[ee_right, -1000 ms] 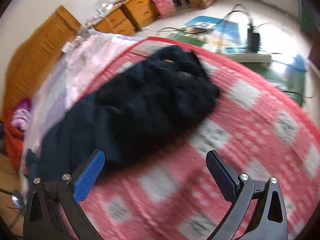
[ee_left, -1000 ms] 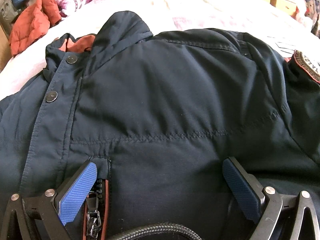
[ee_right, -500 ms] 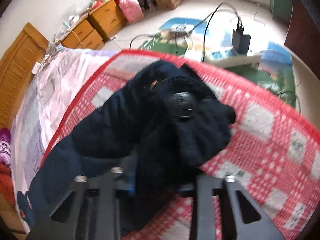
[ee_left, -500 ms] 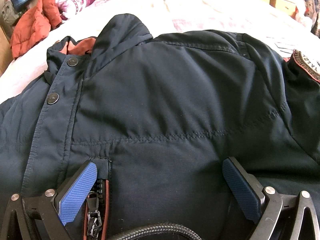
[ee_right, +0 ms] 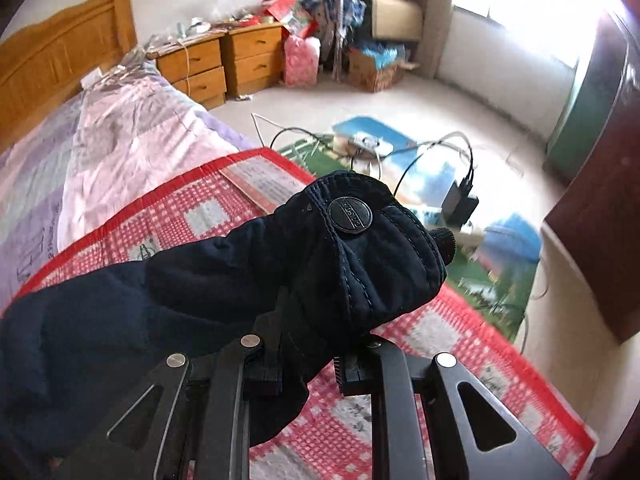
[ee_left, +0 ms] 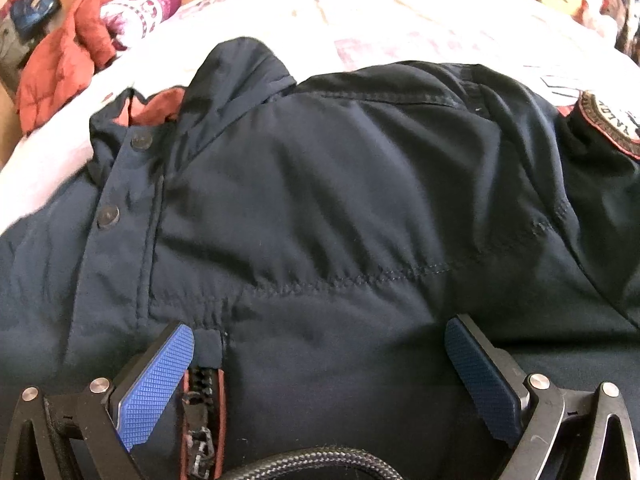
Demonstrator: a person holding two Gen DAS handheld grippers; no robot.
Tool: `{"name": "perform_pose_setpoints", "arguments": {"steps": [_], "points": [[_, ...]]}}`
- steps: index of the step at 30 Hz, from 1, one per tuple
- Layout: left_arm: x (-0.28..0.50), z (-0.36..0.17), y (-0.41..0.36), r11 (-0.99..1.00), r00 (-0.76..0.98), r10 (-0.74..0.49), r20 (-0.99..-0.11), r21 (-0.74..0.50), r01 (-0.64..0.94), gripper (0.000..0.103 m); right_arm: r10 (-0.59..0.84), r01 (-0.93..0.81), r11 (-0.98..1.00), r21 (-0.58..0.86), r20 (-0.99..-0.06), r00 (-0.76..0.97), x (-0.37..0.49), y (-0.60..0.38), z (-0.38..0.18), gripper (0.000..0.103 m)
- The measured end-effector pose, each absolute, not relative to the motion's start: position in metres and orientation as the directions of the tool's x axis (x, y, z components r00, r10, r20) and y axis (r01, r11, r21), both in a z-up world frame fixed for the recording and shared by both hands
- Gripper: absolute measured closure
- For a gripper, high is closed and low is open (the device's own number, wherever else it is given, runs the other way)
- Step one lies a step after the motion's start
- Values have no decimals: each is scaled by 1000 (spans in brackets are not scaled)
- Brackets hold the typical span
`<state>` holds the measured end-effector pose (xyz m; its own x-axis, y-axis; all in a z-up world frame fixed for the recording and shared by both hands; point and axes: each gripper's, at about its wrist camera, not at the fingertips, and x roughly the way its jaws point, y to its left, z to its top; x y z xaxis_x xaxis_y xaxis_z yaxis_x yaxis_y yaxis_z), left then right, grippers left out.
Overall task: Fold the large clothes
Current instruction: 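Grasp the buttoned sleeve cuff with the right tool and lift it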
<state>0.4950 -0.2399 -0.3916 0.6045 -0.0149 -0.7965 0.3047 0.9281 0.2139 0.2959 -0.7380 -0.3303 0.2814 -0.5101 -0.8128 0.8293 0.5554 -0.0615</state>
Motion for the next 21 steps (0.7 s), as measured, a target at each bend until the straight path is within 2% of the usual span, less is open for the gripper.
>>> {"name": "perform_pose_setpoints", "arguments": {"steps": [6, 9, 12, 17, 21], "points": [[507, -371, -248, 928, 637, -10, -771, 230, 293, 0, -567, 789, 595, -151, -774, 280, 301, -727, -314, 85], [523, -387, -247, 929, 598, 46, -800, 255, 270, 0, -590, 773, 604, -191, -759, 274, 304, -721, -308, 85], [535, -402, -232, 954, 533, -10, -846, 151, 257, 0, -597, 770, 607, -198, -752, 278, 305, -718, -302, 85], [532, -404, -243, 924, 570, 37, -821, 246, 293, 0, -618, 766, 607, -213, -733, 286, 308, -710, -289, 85], [541, -403, -240, 937, 525, 31, -851, 207, 281, 0, -644, 747, 619, -240, -700, 308, 314, -696, -268, 85]]}}
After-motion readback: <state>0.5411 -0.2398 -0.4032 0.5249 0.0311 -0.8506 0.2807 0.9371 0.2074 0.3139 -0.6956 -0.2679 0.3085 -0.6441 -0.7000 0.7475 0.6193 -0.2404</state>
